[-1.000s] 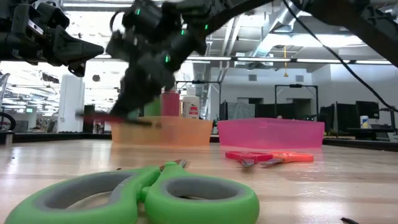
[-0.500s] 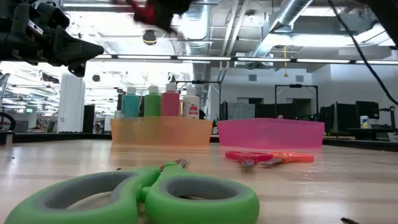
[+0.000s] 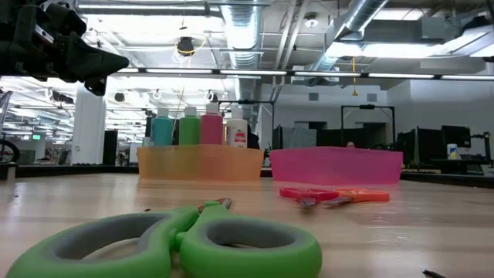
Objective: Pick & Place Paint Supplies
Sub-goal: Put the black scissors into the pink bin
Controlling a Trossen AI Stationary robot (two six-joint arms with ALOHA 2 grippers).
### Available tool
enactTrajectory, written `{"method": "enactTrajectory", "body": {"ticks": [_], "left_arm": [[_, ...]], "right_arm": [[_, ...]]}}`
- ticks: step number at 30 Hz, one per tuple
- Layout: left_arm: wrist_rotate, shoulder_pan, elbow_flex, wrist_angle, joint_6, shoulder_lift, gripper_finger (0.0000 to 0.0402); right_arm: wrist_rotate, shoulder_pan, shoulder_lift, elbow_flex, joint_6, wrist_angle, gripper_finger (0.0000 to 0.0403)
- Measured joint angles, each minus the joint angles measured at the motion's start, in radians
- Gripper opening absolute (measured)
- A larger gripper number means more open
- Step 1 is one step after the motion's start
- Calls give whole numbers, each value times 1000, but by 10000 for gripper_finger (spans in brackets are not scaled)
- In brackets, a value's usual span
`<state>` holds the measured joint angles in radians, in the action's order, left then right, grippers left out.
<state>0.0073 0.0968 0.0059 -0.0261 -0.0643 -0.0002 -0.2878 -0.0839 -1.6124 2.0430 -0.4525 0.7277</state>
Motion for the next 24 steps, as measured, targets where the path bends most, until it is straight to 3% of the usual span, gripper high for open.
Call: {"method": "enactTrajectory", "body": {"ticks": [7,13,18,24], "left_arm": [[0,0,0,0,0,0,1],[0,0,0,0,0,0,1],[0,0,0,0,0,0,1],[0,0,0,0,0,0,1]], "right_arm": [[20,-42,127,0,6,32,9],[62,-93,156,-50,-52,116,9],[55,-185,196,-214,-79,93,9],[6,-322,272,-525,-79,-74,9]]}}
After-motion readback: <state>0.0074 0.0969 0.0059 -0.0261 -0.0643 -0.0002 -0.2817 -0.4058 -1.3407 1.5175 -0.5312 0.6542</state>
